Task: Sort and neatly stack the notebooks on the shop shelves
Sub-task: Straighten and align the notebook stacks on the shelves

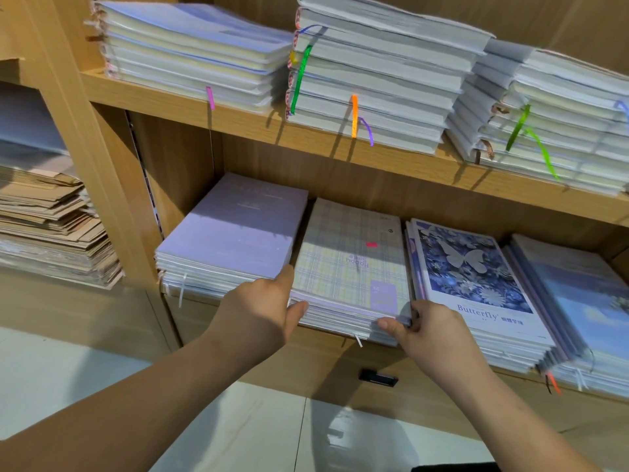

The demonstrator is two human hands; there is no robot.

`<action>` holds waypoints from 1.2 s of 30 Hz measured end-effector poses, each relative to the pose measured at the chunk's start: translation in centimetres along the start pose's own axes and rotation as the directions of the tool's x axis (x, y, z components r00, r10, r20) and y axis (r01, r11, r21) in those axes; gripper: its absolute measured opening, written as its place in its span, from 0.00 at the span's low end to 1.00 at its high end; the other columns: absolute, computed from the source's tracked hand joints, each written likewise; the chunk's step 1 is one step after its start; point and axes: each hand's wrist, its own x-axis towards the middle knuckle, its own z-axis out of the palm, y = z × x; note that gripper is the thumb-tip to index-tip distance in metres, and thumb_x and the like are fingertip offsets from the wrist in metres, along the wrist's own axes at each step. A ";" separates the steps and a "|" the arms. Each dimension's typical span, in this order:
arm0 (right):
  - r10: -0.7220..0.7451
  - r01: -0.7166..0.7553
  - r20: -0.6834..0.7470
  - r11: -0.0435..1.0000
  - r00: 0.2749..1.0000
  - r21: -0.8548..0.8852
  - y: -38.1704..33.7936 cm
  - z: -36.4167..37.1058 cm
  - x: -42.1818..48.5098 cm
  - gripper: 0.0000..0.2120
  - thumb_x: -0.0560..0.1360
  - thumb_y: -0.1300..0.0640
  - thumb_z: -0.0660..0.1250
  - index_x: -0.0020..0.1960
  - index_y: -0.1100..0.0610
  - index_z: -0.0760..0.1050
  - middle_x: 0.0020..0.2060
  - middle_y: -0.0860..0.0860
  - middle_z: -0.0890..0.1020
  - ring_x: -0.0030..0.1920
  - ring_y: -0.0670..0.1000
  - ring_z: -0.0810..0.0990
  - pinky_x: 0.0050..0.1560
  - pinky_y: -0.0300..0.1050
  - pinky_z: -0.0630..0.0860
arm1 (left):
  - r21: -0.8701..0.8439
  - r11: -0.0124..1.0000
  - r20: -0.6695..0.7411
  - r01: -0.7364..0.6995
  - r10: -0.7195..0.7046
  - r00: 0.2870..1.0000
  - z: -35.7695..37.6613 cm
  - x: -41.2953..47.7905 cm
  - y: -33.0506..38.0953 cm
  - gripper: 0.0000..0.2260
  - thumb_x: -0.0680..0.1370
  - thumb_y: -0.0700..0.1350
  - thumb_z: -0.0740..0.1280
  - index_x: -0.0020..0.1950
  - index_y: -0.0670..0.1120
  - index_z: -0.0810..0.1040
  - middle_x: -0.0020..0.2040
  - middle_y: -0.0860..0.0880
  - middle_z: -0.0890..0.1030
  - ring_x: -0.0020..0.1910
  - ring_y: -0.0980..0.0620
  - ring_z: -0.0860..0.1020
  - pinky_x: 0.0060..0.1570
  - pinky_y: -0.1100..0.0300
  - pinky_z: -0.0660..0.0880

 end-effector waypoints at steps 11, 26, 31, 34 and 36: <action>-0.124 0.119 -0.051 0.988 0.991 -0.096 -0.5 -0.1 -0.6 0.10 0.77 0.42 0.71 0.54 0.46 0.84 0.42 0.47 0.85 0.45 0.54 0.82 0.44 0.50 0.80 | -0.120 0.993 0.060 -0.001 0.008 0.998 0.5 0.0 -0.4 0.15 0.84 0.58 0.58 0.62 0.51 0.76 0.39 0.52 0.82 0.39 0.52 0.79 0.41 0.57 0.76; 0.001 -0.007 -0.049 0.991 0.999 -0.134 0.0 -0.9 -0.4 0.23 0.69 0.29 0.72 0.39 0.48 0.70 0.30 0.45 0.76 0.36 0.50 0.77 0.30 0.45 0.70 | -0.019 1.000 -0.044 0.014 -0.015 0.999 0.0 -0.1 -0.6 0.16 0.81 0.59 0.64 0.39 0.51 0.74 0.31 0.52 0.74 0.32 0.51 0.73 0.28 0.62 0.61; 0.135 -0.130 0.120 0.990 0.983 -0.055 0.6 0.1 -0.4 0.22 0.71 0.34 0.74 0.36 0.52 0.76 0.26 0.49 0.80 0.28 0.48 0.81 0.32 0.46 0.80 | -0.078 0.974 0.176 0.211 -0.195 0.965 1.8 -0.6 -1.0 0.20 0.79 0.60 0.67 0.35 0.50 0.67 0.32 0.52 0.72 0.32 0.56 0.70 0.29 0.62 0.61; 0.136 -0.138 0.174 0.990 0.975 -0.003 1.0 1.2 -0.3 0.18 0.73 0.38 0.74 0.37 0.52 0.77 0.30 0.48 0.82 0.30 0.49 0.83 0.31 0.44 0.77 | -0.112 0.967 0.210 0.230 -0.204 0.956 2.6 -0.6 -1.3 0.19 0.79 0.58 0.67 0.35 0.51 0.65 0.33 0.53 0.71 0.31 0.57 0.70 0.29 0.64 0.60; 0.151 -0.154 0.174 0.988 0.973 0.003 1.3 1.8 -0.2 0.17 0.74 0.41 0.75 0.37 0.52 0.77 0.30 0.49 0.82 0.31 0.50 0.83 0.33 0.45 0.79 | -0.145 0.960 0.210 0.238 -0.205 0.956 3.0 -0.6 -1.5 0.18 0.79 0.57 0.67 0.35 0.52 0.65 0.32 0.52 0.71 0.31 0.57 0.70 0.29 0.64 0.59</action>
